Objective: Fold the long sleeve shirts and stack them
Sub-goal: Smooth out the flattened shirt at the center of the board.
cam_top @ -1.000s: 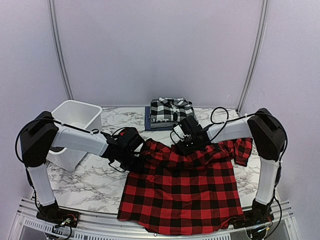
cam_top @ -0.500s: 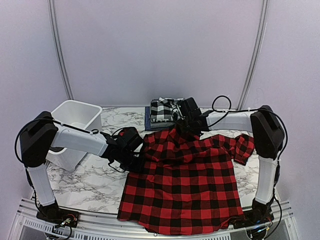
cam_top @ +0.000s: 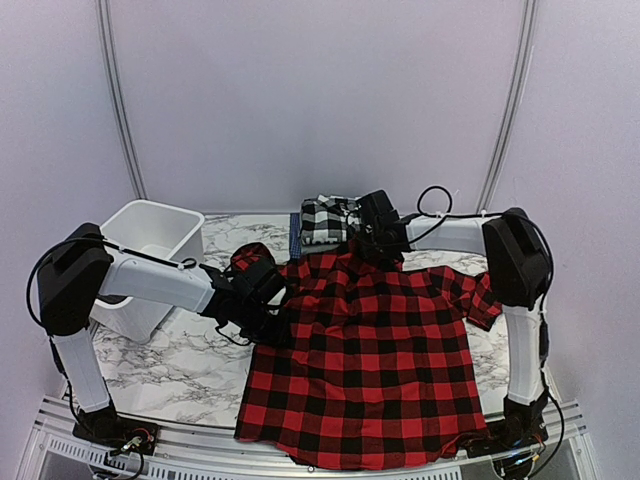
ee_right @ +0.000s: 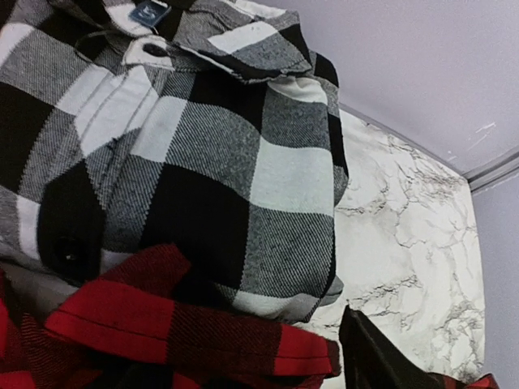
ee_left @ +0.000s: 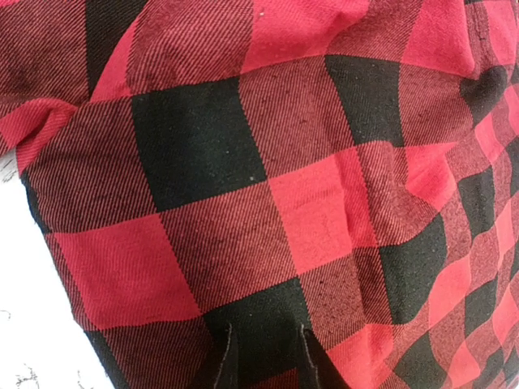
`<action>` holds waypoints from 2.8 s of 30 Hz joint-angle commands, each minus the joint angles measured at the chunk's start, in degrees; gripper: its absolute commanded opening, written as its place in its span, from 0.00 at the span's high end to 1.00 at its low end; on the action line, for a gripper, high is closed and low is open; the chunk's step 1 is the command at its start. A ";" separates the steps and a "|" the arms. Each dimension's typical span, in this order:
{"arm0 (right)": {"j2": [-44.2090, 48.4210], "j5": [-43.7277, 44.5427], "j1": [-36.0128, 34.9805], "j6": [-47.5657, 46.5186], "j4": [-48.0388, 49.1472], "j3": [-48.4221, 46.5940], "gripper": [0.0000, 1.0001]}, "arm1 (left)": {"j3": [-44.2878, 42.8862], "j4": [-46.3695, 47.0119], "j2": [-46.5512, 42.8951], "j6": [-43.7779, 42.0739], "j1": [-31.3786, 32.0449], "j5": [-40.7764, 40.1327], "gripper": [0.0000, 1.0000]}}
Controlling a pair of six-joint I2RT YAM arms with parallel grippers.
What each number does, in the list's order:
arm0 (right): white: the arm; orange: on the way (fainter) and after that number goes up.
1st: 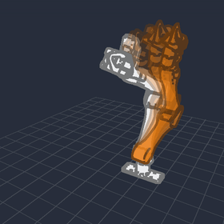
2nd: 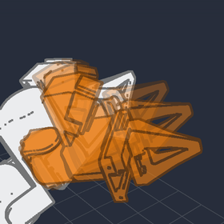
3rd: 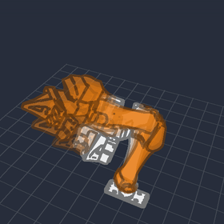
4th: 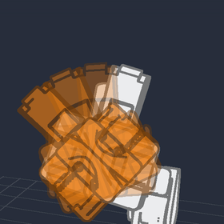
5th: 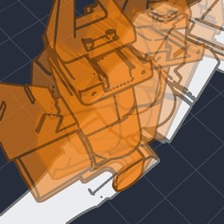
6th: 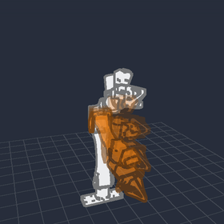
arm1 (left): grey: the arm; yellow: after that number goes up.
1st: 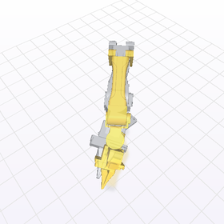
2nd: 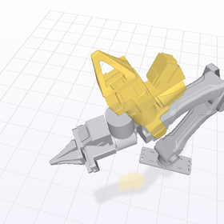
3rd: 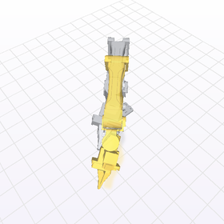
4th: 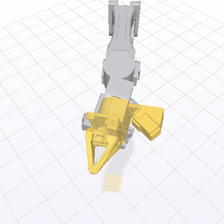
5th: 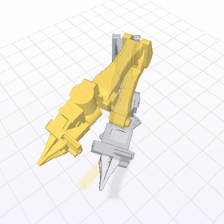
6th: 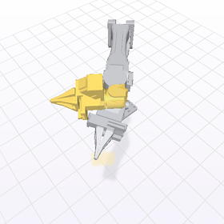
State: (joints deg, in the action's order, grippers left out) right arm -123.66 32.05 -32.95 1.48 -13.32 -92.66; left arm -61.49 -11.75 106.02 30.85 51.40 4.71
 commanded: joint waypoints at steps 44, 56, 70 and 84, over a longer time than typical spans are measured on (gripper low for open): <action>43.39 -27.48 13.53 27.85 3.41 42.41 0.60 | -0.97 -6.45 -2.57 -2.66 -1.30 -0.45 0.71; 17.45 -37.18 13.60 25.40 8.22 27.78 0.84 | -1.94 -6.99 -2.38 -2.68 -1.29 -0.40 0.71; 1.33 -33.77 21.54 21.87 2.00 13.88 0.85 | -3.60 -7.68 -2.53 -2.90 -1.30 -0.84 0.71; -1.56 -33.53 22.75 15.51 -4.77 4.28 0.59 | -7.63 -10.66 -5.73 0.27 -4.61 -8.70 0.66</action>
State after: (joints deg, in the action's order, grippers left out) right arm -130.58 -3.33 -10.96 18.74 -14.57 -94.78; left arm -65.34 -18.57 104.60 29.19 49.93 2.44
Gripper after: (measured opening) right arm 0.384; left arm 0.312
